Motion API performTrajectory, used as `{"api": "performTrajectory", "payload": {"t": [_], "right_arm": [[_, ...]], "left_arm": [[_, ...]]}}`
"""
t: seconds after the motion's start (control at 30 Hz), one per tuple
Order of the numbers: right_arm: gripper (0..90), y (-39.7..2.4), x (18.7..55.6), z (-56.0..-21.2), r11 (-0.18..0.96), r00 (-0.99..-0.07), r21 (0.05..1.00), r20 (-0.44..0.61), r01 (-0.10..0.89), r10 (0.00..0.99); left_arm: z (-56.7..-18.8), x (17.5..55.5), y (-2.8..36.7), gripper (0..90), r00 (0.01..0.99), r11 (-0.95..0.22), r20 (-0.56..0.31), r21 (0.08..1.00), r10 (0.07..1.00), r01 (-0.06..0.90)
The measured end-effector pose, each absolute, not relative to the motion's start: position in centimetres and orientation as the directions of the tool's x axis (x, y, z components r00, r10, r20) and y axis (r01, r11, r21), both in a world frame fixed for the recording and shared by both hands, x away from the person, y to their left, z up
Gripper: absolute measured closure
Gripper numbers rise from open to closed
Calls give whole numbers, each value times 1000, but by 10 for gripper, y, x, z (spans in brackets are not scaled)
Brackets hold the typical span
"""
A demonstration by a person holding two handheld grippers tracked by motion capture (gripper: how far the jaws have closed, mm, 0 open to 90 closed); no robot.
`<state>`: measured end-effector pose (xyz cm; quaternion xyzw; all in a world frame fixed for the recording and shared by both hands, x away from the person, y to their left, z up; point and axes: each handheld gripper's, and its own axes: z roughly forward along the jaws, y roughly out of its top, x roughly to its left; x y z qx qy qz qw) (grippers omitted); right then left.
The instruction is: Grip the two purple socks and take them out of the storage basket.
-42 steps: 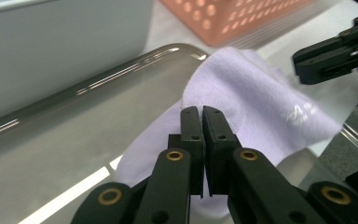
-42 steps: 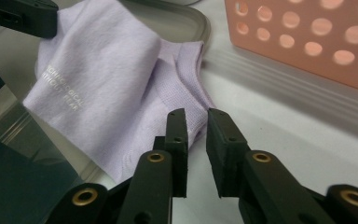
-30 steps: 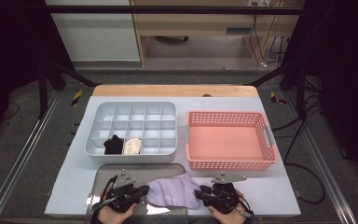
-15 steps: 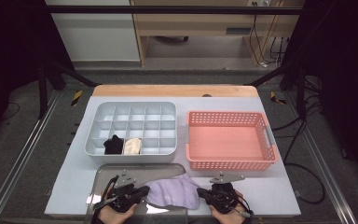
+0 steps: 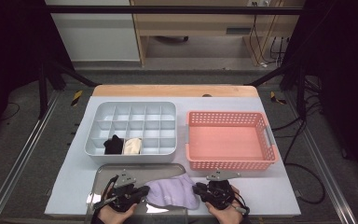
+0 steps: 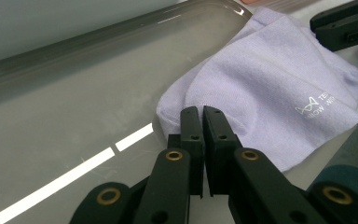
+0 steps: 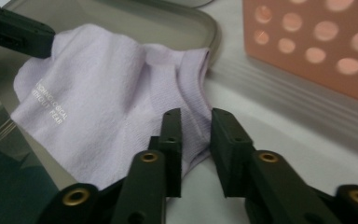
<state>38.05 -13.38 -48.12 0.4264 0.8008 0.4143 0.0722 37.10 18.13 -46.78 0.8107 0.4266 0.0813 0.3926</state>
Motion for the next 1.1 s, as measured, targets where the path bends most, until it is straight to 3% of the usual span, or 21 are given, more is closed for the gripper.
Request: {"api": "performTrajectory", "payload": {"t": [0.13,0.5,1.1], "right_arm": [[871,-134,378,-478,300,-628,726,227,618,744],[871,-144,383,-446,251,-629,818,165,517,759],[868,-122,398,-450,307,-647,808,116,503,753]], "left_arm": [[-468,371,182,868,622,-326,-204,707,756,628],[-461,366,185,867,629,-311,-221,719,745,622],[-462,362,202,862,602,-270,-245,724,760,634]]}}
